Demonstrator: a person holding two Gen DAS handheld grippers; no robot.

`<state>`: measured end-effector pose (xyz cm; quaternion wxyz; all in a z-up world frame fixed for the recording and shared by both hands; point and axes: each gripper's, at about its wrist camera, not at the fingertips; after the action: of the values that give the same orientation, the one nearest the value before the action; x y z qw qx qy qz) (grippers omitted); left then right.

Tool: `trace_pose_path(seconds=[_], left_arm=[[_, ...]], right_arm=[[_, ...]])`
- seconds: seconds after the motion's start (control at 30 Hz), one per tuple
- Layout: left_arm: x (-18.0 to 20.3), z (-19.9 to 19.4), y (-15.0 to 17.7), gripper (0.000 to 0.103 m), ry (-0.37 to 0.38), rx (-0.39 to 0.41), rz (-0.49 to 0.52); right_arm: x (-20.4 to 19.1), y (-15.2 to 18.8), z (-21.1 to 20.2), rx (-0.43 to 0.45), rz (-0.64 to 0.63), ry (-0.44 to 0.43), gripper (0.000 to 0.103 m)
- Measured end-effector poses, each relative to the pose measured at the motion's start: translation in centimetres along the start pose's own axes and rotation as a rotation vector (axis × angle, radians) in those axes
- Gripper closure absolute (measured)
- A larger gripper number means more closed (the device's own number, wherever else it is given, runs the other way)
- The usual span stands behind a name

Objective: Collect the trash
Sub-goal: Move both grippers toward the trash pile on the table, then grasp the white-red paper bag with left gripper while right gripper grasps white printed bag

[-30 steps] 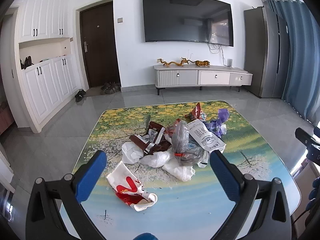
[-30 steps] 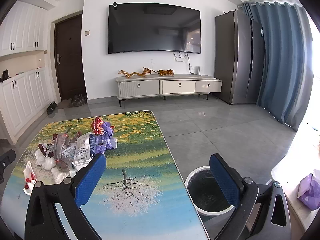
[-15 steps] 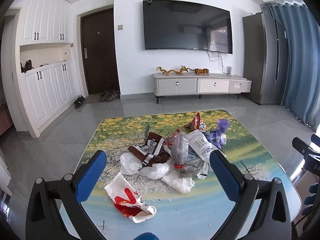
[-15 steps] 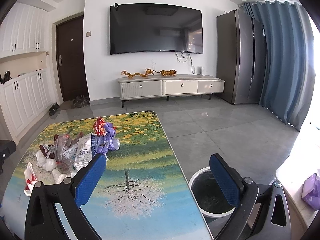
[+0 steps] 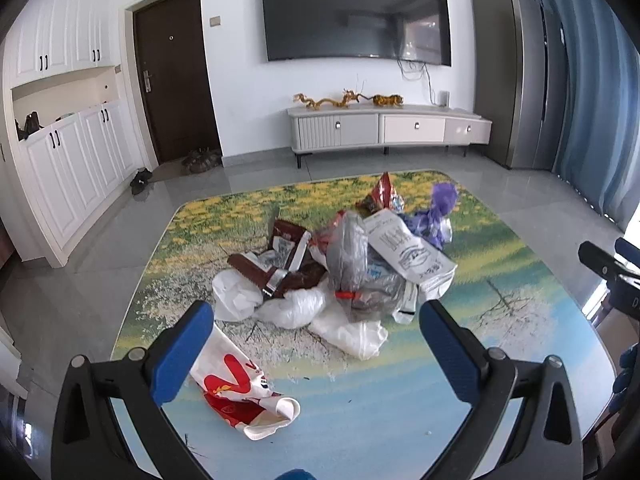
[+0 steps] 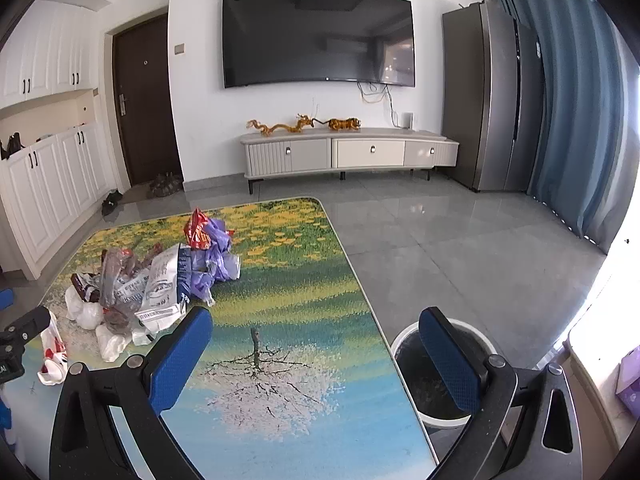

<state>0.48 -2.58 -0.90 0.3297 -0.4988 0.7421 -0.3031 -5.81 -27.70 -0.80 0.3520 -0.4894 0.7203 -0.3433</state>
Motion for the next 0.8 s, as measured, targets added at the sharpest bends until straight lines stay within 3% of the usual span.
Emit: trace_pose_path(seconds=[0.4, 0.8], left_arm=[[-1.1, 2.4, 1.1, 0.0, -0.024, -0.048, -0.008], [-4.8, 3.8, 3.4, 0.0, -0.056, -0.1, -0.067]], right_arm=[[-1.2, 0.9, 2.9, -0.102, -0.044, -0.02, 0.0], [-5.9, 1.9, 6.5, -0.232, -0.173, -0.146, 0.0]])
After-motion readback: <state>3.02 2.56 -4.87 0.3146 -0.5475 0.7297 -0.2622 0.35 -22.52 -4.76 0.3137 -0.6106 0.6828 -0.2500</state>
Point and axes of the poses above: each gripper's, at about its wrist camera, not at the fingertips, and z roughly the way its jaws point, x to its right, y to its underside, and after that the axes turned 9 degrees about z, right-handed
